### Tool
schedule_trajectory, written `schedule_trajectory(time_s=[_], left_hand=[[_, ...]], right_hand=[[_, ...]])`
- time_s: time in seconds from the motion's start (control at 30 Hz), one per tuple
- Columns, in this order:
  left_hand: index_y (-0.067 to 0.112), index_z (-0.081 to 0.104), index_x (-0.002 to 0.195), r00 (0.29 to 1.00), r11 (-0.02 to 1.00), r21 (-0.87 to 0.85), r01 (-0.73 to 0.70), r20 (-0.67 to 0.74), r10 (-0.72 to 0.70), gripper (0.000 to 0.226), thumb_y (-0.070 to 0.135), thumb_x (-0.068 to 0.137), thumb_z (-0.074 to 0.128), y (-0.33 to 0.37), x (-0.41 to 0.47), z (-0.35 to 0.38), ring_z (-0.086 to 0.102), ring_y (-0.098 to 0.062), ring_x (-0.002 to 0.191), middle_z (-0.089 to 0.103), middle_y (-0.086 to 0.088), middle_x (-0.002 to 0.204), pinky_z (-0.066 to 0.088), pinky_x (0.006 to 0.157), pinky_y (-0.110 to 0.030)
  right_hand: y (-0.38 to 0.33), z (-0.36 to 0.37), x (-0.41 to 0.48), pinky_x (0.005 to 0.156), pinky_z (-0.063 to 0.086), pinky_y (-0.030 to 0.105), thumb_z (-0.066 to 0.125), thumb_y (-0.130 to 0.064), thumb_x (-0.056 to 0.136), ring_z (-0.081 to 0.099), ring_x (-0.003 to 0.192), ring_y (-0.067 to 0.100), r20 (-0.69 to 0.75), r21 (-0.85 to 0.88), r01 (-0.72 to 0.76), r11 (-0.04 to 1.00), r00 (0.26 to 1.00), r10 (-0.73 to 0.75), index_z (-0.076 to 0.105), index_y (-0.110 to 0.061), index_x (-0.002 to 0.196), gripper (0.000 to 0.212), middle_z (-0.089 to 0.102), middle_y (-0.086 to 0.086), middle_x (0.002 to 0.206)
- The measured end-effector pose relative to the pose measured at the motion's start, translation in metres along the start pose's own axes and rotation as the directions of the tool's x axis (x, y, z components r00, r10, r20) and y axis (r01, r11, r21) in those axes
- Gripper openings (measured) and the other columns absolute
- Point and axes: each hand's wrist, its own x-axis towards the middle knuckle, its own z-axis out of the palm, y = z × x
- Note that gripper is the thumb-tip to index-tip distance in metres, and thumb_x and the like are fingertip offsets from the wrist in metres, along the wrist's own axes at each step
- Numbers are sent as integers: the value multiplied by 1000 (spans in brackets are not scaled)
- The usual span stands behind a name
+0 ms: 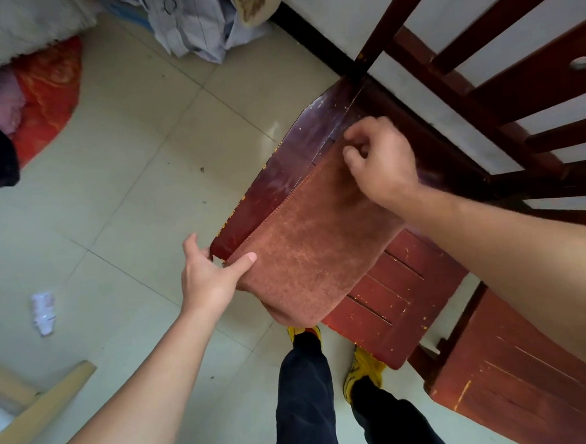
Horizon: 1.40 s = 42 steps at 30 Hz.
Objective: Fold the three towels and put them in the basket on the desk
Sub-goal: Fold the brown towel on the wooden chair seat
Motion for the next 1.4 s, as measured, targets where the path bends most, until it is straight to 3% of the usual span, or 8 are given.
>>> schedule_trajectory(time_s=[0.1, 0.2, 0.3, 0.5, 0.73, 0.9, 1.2, 1.4], left_hand=[[15, 40, 134, 987, 968, -226, 112, 139, -82, 102, 35, 48, 90, -5, 7, 10, 65, -18, 106, 66, -3, 121, 51, 96, -41], [8, 59, 113, 982, 954, -277, 119, 177, -71, 61, 21, 62, 89, -9, 7, 15, 71, -19, 92, 72, -6, 103, 58, 74, -31], [12, 67, 96, 989, 981, -165, 100, 127, -80, 48, 36, 61, 88, -12, 6, 16, 71, -19, 85, 74, -3, 92, 57, 82, -38], [8, 71, 73, 992, 994, 84, 66, 100, -74, 50, 56, 59, 78, -5, -8, 11, 69, -27, 75, 73, -9, 75, 56, 75, -42], [9, 54, 59, 940, 979, 102, -174, 313, 134, 43, 43, 70, 78, 25, -19, 31, 53, -19, 58, 66, -16, 64, 41, 61, -31], [17, 40, 48, 970, 973, 160, -165, 207, 131, 48, 36, 76, 73, 29, -10, 60, 47, -23, 60, 49, -4, 55, 44, 59, -37], [20, 38, 49, 958, 976, 168, -137, 272, 87, 46, 41, 73, 72, 37, -17, 51, 53, -22, 60, 50, -9, 62, 58, 71, -55], [14, 44, 56, 948, 989, 99, -105, 311, 70, 38, 4, 79, 73, 25, -43, 54, 58, -24, 68, 58, -12, 70, 55, 74, -47]], right_hand=[[12, 6, -12, 58, 51, 26, 69, -13, 85, 63, 67, 12, 317, 346, -356, 868, 915, 249, 66, -20, 85, 8, 67, 1, 78], [62, -25, 4, 76, 57, 35, 70, -25, 80, 69, 82, 18, 10, 405, -464, 788, 864, 503, 69, -24, 89, 9, 72, 2, 90], [92, -58, -9, 92, 50, 29, 69, -39, 83, 65, 100, 22, -157, 244, -528, 813, 806, 571, 68, -18, 108, 32, 70, 5, 105], [77, -34, -64, 79, 53, 36, 79, -45, 75, 70, 76, 20, 382, 369, -788, 494, 613, 692, 65, -15, 89, 36, 73, 7, 88], [92, -58, -19, 56, 55, 24, 75, -25, 84, 68, 83, 15, 209, 768, -568, 296, 659, 723, 61, -14, 110, 32, 70, 5, 107], [94, -50, -55, 82, 53, 35, 76, -48, 78, 68, 93, 18, 296, 747, -617, 248, 642, 708, 58, -19, 110, 47, 71, -1, 103], [66, 42, -205, 47, 45, 12, 76, -15, 82, 64, 59, 6, 575, 620, -771, 146, 572, 585, 67, -13, 85, 9, 71, 3, 81], [79, 61, -236, 70, 56, 27, 64, -21, 93, 64, 76, 17, 490, 701, -709, 80, 560, 668, 61, -14, 81, 14, 70, 3, 84]])
